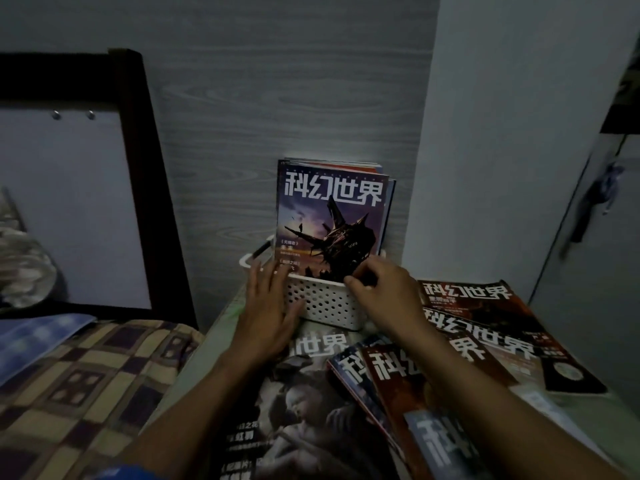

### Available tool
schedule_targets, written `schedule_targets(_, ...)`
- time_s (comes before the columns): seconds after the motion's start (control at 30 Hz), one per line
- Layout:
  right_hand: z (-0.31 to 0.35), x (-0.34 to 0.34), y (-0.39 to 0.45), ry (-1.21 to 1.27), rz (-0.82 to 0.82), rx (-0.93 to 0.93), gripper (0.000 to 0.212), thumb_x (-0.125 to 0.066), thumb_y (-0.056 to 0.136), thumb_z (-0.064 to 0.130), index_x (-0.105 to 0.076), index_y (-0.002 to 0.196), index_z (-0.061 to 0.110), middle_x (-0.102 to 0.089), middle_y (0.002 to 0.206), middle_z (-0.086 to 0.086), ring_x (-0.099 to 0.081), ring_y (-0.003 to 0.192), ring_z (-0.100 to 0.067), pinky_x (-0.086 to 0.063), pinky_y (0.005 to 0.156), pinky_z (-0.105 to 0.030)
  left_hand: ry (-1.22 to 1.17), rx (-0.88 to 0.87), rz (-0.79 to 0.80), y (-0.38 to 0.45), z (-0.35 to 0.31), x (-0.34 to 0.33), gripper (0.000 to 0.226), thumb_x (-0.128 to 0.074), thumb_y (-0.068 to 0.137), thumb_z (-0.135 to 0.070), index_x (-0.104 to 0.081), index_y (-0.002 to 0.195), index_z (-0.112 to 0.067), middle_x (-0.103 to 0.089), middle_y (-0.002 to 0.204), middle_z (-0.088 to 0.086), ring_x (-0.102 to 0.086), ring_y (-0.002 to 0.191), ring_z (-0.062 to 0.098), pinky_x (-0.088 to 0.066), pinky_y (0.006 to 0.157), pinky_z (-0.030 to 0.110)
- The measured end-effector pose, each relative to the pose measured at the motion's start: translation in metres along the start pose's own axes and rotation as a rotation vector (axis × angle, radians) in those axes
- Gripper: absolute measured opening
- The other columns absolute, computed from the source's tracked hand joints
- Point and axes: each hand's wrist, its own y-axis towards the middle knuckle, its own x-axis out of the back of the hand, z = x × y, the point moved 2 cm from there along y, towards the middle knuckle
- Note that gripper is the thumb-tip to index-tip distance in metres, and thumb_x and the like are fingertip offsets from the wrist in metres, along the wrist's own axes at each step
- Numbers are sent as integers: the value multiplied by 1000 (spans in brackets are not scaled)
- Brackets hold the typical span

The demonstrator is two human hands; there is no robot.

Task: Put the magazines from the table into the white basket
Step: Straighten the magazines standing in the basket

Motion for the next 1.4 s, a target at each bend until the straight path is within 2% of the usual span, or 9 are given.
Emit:
schedule_targets(0.27,-9,1,-43,-257,323,158,80,-60,90,40,-19,156,23,-22,163,1,-13,150,-20,-16,118,-33,123,-22,354,-24,-4,36,96,-64,85,-42,-4,157,-21,4,166,3,-8,150,21,-16,118,36)
schedule_targets(0.43,-9,23,-30,119,133,-6,79,-74,83,37,-32,149,27,-40,153,4,-42,131,-12,-37,97,-24,-238,107,24,-33,-14,46,60,-67,87,-25,-42,142,-23,-46,141,-1,-44,132,20,-33,99,24)
schedule_targets(0.6,-17,31,37,684,-179,-401,90,-83,75,28,-31,149,19,-42,150,-4,-50,122,-19,-45,90,-29,-465,132,-218,42,-59,58,73,-76,82,-24,-37,144,-24,-44,144,2,-44,129,19,-43,103,38)
schedule_targets(0.73,-20,6,89,986,-171,-471,84,-87,69,23,-44,140,13,-60,120,6,-66,80,-10,-49,64,-18,-548,206,-360,107,-66,54,83,-71,71,-38,-35,145,-27,-47,146,3,-44,133,26,-38,109,49)
schedule_targets(0.87,-38,-29,110,1156,32,-525,42,-88,63,15,-74,103,7,-79,90,-11,-77,78,-25,-57,65,-30,-603,446,-200,131,-15,28,108,-81,62,-45,-20,150,-33,-38,152,3,-44,133,29,-42,105,50)
schedule_targets(1.03,-47,-35,121,1201,136,-429,40,-87,54,13,-77,92,6,-79,89,-13,-76,74,-24,-58,59,-26,-853,442,112,139,21,15,93,-92,42,-48,-57,126,-27,-71,115,-4,-73,83,11,-55,60,22)
schedule_targets(1.1,-48,-36,119,1164,134,-403,39,-88,54,13,-78,91,5,-78,90,-14,-76,75,-24,-58,61,-26,-840,412,158,143,20,12,89,-92,34,-47,-61,115,-28,-75,103,-6,-74,77,6,-54,60,21)
schedule_targets(1.23,-44,-37,115,1153,77,-364,32,-85,64,6,-77,95,7,-78,94,-13,-76,82,-26,-59,67,-30,-882,379,139,143,19,13,97,-93,38,-38,-54,126,-25,-71,107,-3,-71,87,13,-55,60,23)
schedule_targets(1.4,-31,-34,110,1201,-81,-257,47,-82,69,5,-69,114,2,-78,98,-10,-75,87,-24,-58,68,-28,-988,197,-88,138,18,20,66,-89,65,-20,-60,123,-29,-75,107,-4,-74,86,8,-58,65,21)
